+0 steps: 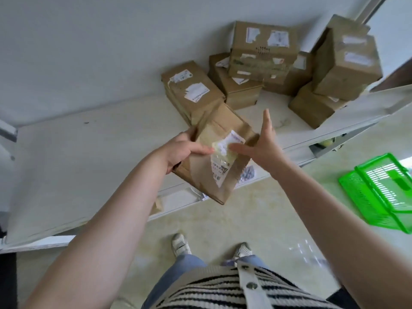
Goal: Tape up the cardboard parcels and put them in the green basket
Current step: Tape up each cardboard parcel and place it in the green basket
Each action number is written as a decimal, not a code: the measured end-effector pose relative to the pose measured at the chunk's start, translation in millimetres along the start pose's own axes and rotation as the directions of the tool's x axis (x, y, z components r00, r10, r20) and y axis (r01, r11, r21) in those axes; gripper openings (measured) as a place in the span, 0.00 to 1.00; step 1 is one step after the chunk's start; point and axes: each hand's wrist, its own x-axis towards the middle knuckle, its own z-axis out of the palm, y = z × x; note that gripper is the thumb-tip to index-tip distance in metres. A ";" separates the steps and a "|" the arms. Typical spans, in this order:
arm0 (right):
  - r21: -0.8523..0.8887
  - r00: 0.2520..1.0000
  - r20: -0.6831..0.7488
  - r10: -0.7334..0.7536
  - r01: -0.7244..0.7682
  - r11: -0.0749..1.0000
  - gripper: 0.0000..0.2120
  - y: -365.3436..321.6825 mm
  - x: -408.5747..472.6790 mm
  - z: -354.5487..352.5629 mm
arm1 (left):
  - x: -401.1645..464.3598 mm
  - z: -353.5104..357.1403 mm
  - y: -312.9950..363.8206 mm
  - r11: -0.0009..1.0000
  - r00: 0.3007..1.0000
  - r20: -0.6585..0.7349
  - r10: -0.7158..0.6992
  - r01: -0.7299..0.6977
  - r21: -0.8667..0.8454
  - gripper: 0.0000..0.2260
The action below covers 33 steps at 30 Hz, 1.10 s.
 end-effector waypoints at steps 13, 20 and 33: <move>-0.420 0.850 0.513 -0.118 0.368 0.829 0.42 76.3 -21.7 -91.9 | 61.7 143.1 31.3 0.361 0.914 0.295 -0.280 -0.185 0.914 0.39; -0.285 0.957 0.280 -0.072 0.154 0.946 0.28 132.9 -19.9 -132.4 | 80.6 189.6 16.8 -0.170 0.944 0.150 0.295 -0.102 0.980 0.49; 0.531 0.848 0.054 0.527 -0.472 0.704 0.19 222.0 -35.9 -183.5 | 142.8 325.4 -32.5 0.977 0.976 -0.217 0.025 0.023 0.213 0.22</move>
